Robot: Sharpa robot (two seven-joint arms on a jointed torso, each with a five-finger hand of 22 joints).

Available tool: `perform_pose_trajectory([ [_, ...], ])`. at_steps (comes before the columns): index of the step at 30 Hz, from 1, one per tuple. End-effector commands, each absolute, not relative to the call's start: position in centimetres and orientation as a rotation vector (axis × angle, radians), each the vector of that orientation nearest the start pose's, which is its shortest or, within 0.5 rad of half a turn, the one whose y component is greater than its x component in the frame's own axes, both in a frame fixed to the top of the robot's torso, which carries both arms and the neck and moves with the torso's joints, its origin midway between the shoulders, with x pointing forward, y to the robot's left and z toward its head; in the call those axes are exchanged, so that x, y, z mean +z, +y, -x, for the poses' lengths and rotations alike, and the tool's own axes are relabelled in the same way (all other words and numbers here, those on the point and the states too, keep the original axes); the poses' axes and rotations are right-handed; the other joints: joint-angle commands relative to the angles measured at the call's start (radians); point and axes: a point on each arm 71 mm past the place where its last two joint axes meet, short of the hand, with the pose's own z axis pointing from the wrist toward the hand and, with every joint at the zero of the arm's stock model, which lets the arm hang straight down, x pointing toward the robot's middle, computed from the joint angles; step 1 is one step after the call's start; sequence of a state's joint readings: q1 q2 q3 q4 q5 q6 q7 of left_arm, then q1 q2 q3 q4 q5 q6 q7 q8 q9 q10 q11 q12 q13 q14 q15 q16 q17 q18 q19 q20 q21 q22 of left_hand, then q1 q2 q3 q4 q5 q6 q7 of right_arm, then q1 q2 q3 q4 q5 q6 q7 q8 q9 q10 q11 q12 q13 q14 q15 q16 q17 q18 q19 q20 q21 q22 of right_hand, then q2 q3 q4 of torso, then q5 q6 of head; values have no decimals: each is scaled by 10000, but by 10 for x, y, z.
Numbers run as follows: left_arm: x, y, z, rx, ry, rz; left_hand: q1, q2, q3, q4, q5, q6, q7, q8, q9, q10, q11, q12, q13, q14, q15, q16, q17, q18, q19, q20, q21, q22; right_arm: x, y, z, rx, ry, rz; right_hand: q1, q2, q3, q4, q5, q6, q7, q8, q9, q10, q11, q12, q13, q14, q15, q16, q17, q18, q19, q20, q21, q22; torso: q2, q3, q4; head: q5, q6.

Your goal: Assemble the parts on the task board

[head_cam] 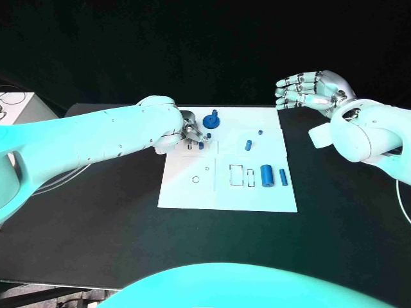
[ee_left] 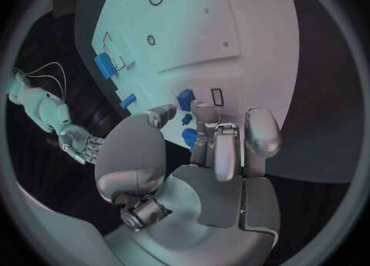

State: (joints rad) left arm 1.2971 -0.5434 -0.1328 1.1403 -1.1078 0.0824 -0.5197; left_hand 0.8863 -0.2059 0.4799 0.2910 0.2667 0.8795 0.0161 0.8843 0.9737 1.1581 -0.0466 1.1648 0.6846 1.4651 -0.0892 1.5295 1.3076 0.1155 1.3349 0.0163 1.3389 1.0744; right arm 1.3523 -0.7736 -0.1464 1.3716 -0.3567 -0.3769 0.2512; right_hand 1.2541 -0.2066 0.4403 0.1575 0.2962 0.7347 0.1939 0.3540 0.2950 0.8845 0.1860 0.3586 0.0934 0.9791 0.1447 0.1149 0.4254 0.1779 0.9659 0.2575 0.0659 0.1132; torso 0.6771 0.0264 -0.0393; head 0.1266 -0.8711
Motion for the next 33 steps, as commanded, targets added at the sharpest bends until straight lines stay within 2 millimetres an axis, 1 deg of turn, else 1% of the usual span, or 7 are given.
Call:
perform_pose_trajectory([
  [1, -222, 178, -549, -2659, 22149, 1968, 5, 91, -74, -11, -47, 69, -4, 43, -13, 41, 6, 47, 14, 877, -85, 61, 2071, -204, 60, -11, -12, 5, -149, -219, -530, 12240, 15253, -7086, -99, 41, -88, -1, 1, 47, 563, -70, -16, 18, 58, -3, -22, -5, 53, -41, -25, 69, -70, 23, -2, -29, 4, 1, 1, -14, -15],
  [17, -221, 182, -548, -2681, 22159, 2028, 31, 114, -94, -13, -52, 70, -8, 42, -13, 34, 3, 40, -6, 874, -87, 56, 2063, -205, 66, -14, -8, 15, -150, -219, -530, 12238, 15271, -7094, -99, 41, -88, -1, 1, 47, 563, -70, -16, 18, 58, -3, -22, -5, 53, -41, -25, 69, -70, 23, -2, -29, -3, 1, 7, -31, -10],
  [25, -208, 184, -546, -3277, 22054, 2412, 56, 90, -200, -3, -69, 34, 2, 20, -19, -50, 8, -33, -151, 831, -86, -26, 1935, -194, 35, -16, -39, -46, -151, -221, -531, 12192, 15270, -7128, -99, 41, -88, -1, 1, 47, 563, -70, -16, 18, 58, -3, -22, -5, 53, -41, -25, 69, -70, 23, -2, -29, 1, -12, 7, -69, 241],
  [27, -200, 184, -547, -3647, 22042, 2652, 106, 133, -392, 2, -57, -183, 80, -111, -54, -343, 76, -233, -509, 726, -36, -208, 1662, -127, -182, 16, -251, -438, -152, -222, -531, 12156, 15264, -7151, -99, 41, -88, -1, 1, 47, 563, -70, -16, 18, 58, -3, -22, -5, 53, -41, -25, 69, -70, 23, -2, -29, -8, -12, 4, -81, 319],
  [29, -191, 186, -549, -3915, 22046, 2839, 228, 198, -603, 4, -39, -491, 230, -268, -87, -921, 217, -568, -1115, 500, 84, -553, 1166, -1, -620, 118, -685, -1176, -153, -223, -532, 12128, 15261, -7169, -99, 41, -88, -1, 1, 47, 563, -70, -16, 18, 58, -3, -22, -5, 53, -41, -25, 69, -70, 23, -2, -29, -13, -8, -1, -68, 372],
  [32, -178, 191, -554, -4141, 22026, 3002, 531, 328, -791, -6, 7, -1058, 540, -962, -535, -1508, 487, -711, -1473, 266, 315, -844, 736, 99, -975, 322, -1063, -1748, -153, -224, -532, 12098, 15256, -7187, -99, 41, -88, -1, 1, 47, 563, -70, -16, 18, 58, -3, -22, -5, 53, -41, -25, 69, -70, 23, -2, -29, -2, 8, -15, -48, 463],
  [33, -174, 193, -556, -4171, 21992, 3047, 601, 341, -804, -7, 14, -1060, 561, -1007, -581, -1541, 508, -704, -1471, 252, 334, -855, 718, 107, -999, 345, -1091, -1785, -153, -224, -532, 12091, 15255, -7191, -99, 41, -88, -1, 1, 47, 563, -70, -16, 18, 58, -3, -22, -5, 53, -41, -25, 69, -70, 23, -2, -29, -1, 11, -19, -50, 494],
])
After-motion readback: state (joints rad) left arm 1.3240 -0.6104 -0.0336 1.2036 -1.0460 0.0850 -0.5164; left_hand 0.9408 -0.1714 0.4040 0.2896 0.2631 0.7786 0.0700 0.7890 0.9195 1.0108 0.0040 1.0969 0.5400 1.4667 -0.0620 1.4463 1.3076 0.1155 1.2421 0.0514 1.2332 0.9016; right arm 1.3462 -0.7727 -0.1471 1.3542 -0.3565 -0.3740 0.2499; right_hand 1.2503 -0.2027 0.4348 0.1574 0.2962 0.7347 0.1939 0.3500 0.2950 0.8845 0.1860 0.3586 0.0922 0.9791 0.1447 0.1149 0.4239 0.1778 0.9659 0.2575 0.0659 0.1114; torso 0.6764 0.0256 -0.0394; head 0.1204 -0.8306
